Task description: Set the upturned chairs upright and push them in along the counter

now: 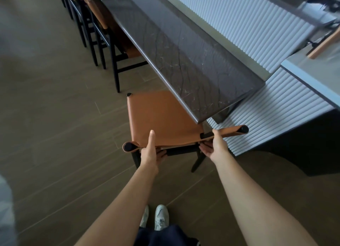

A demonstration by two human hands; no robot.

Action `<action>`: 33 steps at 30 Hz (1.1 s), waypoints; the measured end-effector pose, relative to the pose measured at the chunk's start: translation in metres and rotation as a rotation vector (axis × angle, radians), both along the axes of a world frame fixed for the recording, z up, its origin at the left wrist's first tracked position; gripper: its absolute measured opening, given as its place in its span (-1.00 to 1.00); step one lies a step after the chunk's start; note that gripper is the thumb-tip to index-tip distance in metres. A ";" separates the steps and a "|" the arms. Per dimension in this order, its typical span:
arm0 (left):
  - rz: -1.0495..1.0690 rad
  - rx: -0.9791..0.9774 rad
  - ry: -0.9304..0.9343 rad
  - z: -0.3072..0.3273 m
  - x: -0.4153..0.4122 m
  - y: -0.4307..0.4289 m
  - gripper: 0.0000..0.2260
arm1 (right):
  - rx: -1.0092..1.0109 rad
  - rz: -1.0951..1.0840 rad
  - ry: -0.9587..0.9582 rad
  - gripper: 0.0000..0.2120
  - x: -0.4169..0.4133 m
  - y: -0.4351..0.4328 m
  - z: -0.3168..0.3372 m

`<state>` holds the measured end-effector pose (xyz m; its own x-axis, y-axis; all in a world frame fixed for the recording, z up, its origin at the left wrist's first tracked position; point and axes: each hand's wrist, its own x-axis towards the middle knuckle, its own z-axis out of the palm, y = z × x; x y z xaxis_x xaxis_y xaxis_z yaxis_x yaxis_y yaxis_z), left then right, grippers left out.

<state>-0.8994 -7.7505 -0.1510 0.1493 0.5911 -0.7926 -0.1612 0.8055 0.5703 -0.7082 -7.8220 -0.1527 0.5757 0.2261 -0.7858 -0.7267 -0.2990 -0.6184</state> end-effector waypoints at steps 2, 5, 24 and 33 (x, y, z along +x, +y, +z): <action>0.092 -0.069 -0.036 0.003 0.007 0.006 -0.45 | 0.012 -0.011 0.007 -0.58 0.014 0.002 0.001; 0.228 -0.154 -0.066 0.000 0.009 0.015 -0.48 | 0.030 -0.027 0.062 -0.67 0.023 0.007 0.003; 0.133 -0.191 -0.076 0.030 -0.014 0.089 -0.65 | 0.176 -0.223 0.010 -0.51 -0.017 0.050 0.013; -0.109 -0.157 0.058 0.042 -0.072 0.186 -0.67 | 0.265 -0.443 0.041 -0.43 -0.097 0.109 0.011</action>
